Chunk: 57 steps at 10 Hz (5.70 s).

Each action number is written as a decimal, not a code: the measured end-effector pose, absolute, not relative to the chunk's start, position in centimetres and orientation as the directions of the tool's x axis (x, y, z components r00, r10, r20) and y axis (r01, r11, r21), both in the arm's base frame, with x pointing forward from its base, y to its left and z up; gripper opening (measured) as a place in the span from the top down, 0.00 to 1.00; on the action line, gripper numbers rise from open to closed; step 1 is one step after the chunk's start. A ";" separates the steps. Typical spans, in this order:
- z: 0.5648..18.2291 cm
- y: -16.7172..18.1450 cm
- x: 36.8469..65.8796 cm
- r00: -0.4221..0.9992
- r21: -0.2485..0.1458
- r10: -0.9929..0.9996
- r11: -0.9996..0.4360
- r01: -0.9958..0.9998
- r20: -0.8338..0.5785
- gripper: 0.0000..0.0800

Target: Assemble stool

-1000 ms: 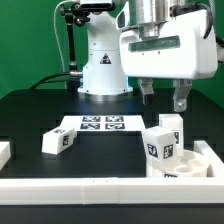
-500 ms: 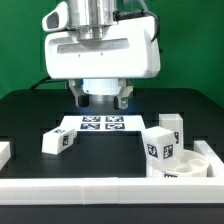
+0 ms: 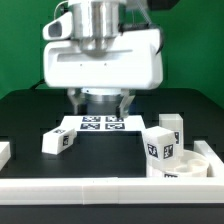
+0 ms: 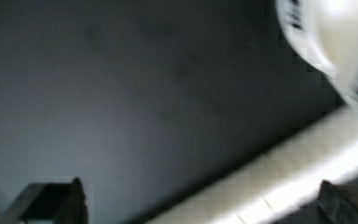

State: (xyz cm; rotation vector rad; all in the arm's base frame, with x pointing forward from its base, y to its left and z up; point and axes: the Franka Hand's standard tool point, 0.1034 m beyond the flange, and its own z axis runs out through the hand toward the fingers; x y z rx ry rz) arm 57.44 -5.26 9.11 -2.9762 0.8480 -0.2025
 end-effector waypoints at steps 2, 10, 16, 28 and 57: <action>7.8 -9.2 55.3 0.863 -0.043 -0.488 -0.872 -0.487 0.131 0.19; 6.5 -12.9 53.2 0.879 -0.052 -0.458 -0.882 -0.467 -0.136 0.19; 5.0 -13.9 50.2 0.749 -0.067 -0.392 -0.864 -0.499 -0.534 0.19; 1.0 -13.3 47.6 0.572 -0.041 -0.292 -0.867 -0.497 -0.767 0.19; 15.5 2.6 62.9 0.857 -0.076 -0.514 -0.856 -0.511 0.028 0.58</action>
Offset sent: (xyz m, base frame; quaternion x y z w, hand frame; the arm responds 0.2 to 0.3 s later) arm -0.0126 -0.0763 -0.0186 0.0350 0.0277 -0.0421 0.9981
